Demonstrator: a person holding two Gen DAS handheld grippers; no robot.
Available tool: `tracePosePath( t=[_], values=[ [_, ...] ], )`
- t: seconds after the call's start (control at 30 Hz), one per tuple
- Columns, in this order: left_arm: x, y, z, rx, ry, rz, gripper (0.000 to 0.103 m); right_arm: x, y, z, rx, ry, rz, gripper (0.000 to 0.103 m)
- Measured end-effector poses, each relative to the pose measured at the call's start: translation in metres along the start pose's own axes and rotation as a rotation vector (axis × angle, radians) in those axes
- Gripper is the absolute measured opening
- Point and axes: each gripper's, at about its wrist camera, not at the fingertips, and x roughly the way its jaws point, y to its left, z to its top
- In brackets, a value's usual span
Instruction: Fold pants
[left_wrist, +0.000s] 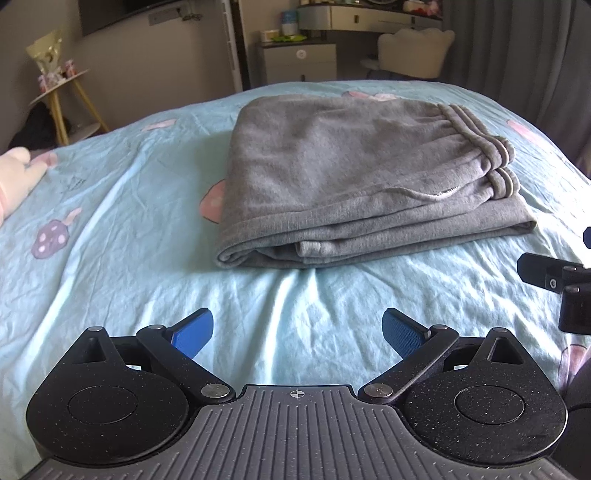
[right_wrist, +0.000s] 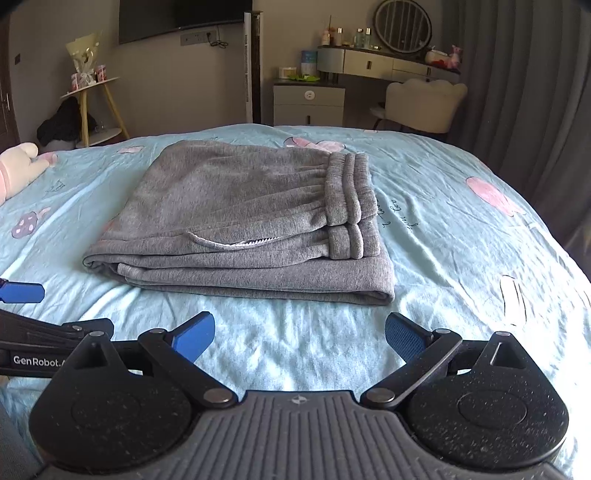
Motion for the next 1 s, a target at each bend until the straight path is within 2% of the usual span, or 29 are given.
tracePosePath(
  t=[0.17, 1.0],
  values=[
    [0.0013, 0.0019, 0.0006, -0.019, 0.005, -0.007, 0.101, 0.0006, 0.0039, -0.0001, -0.027, 0.0, 0.001, 0.099],
    [0.0029, 0.0019, -0.0001, -0.033, 0.015, -0.017, 0.101, 0.0027, -0.0043, -0.0003, 0.03, 0.019, -0.001, 0.099]
  ],
)
